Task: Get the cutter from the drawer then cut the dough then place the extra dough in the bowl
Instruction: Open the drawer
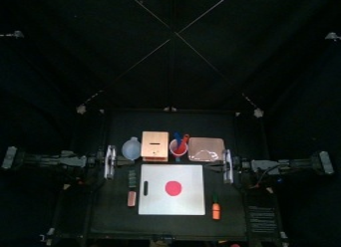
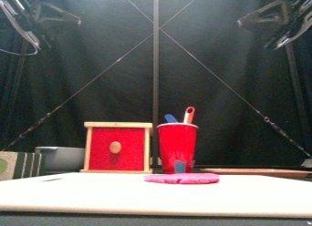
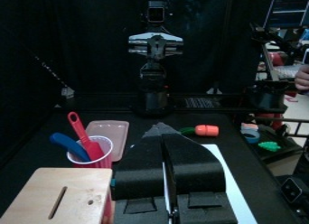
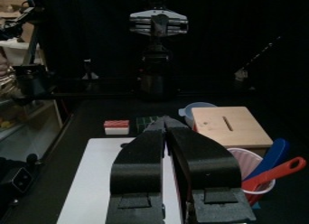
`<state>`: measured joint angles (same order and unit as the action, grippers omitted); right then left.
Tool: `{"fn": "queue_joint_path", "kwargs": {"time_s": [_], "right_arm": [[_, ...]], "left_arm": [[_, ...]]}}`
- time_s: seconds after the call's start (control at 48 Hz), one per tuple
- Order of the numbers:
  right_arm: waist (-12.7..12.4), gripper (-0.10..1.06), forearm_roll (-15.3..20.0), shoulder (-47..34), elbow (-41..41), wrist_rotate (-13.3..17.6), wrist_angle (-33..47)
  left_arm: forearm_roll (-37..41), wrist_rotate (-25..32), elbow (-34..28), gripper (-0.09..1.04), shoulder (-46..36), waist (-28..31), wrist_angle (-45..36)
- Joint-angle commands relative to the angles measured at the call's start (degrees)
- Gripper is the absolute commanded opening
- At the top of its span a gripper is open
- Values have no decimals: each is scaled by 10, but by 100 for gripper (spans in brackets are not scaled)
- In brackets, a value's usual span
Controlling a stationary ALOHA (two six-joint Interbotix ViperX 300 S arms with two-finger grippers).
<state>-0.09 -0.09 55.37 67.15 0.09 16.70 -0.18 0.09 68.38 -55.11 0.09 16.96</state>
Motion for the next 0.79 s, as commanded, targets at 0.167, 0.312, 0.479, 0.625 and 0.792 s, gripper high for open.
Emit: {"fn": "queue_joint_path", "kwargs": {"time_s": [0.167,0.312,0.479,0.625,0.792], "right_arm": [[-33,11,-25,-214,-142,-6,81],[-75,11,-25,-415,-275,4,99],[-133,11,4,-606,-424,4,13],[-145,11,1,-646,-453,3,-24],[-142,11,2,-677,-466,4,-24]], "left_arm": [[-199,-32,-65,7,171,-33,101],[-359,-57,-70,11,232,-35,113],[-665,-139,-16,11,258,-36,115],[-663,-143,-23,11,294,-55,116],[-671,-161,-40,14,367,-57,116]]}}
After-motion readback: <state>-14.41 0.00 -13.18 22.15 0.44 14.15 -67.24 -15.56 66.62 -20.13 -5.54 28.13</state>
